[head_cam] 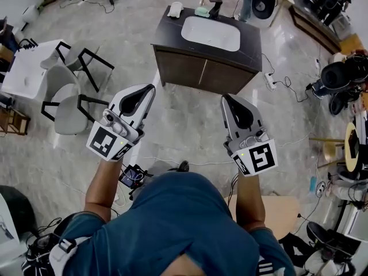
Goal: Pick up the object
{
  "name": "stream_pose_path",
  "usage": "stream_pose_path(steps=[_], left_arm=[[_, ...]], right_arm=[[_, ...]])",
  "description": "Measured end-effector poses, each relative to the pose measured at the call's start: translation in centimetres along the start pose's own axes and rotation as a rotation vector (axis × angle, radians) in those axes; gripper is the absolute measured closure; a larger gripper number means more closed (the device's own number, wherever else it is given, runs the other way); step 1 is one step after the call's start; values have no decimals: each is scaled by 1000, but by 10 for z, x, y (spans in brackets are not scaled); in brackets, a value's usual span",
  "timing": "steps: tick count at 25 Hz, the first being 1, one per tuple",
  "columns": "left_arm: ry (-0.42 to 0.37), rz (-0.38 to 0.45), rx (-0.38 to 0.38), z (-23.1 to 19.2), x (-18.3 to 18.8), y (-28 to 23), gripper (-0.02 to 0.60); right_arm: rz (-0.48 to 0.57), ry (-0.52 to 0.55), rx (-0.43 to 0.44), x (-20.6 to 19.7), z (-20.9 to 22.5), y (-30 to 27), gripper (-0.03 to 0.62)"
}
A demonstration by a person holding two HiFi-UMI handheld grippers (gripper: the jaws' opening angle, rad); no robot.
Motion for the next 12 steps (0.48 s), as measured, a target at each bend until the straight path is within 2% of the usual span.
stream_pose_path(steps=[12], left_arm=[[13, -24, -24, -44, -20, -52, 577]], right_arm=[[-18, -24, -22, -17, 46, -42, 579]])
Point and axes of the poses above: the fingertips, and each gripper's own axes: y backward along the fingers, z to its right, x out of its top, the point moved 1 cm from there along y, backward along the fingers, and after that the axes turned 15 degrees about x, right-handed, at the moved point
